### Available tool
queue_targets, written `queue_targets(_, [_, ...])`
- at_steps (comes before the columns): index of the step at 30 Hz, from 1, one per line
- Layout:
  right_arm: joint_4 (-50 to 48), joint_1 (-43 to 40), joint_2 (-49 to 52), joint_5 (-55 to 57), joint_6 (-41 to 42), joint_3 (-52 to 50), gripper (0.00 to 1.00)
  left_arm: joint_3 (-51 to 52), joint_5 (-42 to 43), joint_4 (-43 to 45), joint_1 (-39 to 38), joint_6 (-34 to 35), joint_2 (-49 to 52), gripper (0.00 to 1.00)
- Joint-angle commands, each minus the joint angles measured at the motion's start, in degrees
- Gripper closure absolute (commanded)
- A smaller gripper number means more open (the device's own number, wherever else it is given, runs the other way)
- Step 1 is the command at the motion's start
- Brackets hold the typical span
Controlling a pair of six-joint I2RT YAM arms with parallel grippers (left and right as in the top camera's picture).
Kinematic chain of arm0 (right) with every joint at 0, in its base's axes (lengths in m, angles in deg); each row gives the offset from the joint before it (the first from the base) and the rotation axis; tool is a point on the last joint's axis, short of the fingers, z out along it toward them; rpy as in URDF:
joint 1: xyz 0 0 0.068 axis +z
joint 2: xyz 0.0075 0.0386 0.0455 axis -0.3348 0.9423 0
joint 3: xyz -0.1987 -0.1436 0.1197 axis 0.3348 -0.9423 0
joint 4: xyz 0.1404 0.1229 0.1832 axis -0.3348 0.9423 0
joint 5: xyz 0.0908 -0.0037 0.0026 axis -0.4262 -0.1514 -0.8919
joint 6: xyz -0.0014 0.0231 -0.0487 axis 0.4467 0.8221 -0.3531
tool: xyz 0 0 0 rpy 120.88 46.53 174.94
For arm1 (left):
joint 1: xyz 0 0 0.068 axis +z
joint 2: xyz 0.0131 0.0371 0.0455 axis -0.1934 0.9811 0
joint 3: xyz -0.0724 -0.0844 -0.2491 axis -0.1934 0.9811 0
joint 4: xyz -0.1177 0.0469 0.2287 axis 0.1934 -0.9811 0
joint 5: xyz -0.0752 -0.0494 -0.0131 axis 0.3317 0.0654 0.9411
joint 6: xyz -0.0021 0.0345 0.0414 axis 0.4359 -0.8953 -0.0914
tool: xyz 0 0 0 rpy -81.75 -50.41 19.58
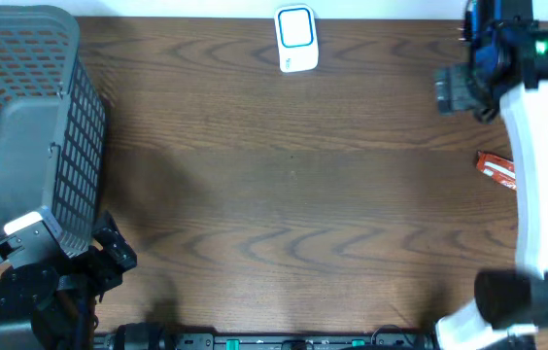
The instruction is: Scan the item barcode
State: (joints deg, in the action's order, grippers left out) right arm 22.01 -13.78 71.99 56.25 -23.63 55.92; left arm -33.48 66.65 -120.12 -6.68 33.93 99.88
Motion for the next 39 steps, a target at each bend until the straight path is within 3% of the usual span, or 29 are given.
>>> queue_targets(1, [2.9, 4.3, -3.9, -7.9, 0.3, 0.2, 0.01, 0.0, -0.5, 0.2, 0.3, 0.0, -0.1, 0.02])
queue_targets(8, [9.0, 12.6, -9.3, -10.3, -0.3, 0.2, 0.01, 0.0, -0.5, 0.2, 0.3, 0.0, -0.1, 0.02])
queue_targets(13, [14.0, 13.4, -9.9, -12.2, 2.5, 0.2, 0.01, 0.0, -0.5, 0.2, 0.3, 0.0, -0.1, 0.02])
queue_targets(18, [12.1, 13.4, -9.9, -11.0, 3.3, 0.1, 0.01, 0.0, -0.5, 0.2, 0.3, 0.0, -0.1, 0.02])
queue_targets(24, [-7.1, 13.4, -15.7, -15.0, -5.0, -2.2, 0.01, 0.0, -0.5, 0.2, 0.3, 0.0, -0.1, 0.02])
queue_targets(28, [-20.9, 13.2, -23.5, -15.6, -7.3, -9.2, 0.01, 0.0, -0.5, 0.2, 0.3, -0.1, -0.1, 0.02])
queue_targets(31, [-30.1, 11.2, -32.9, -15.6, -7.2, -19.5, 0.01, 0.0, -0.5, 0.2, 0.3, 0.0, -0.1, 0.02])
queue_targets(39, [-41.9, 6.0, -52.8, -16.9, -7.2, -41.6, 0.01, 0.0, -0.5, 0.2, 0.3, 0.0, -0.1, 0.02])
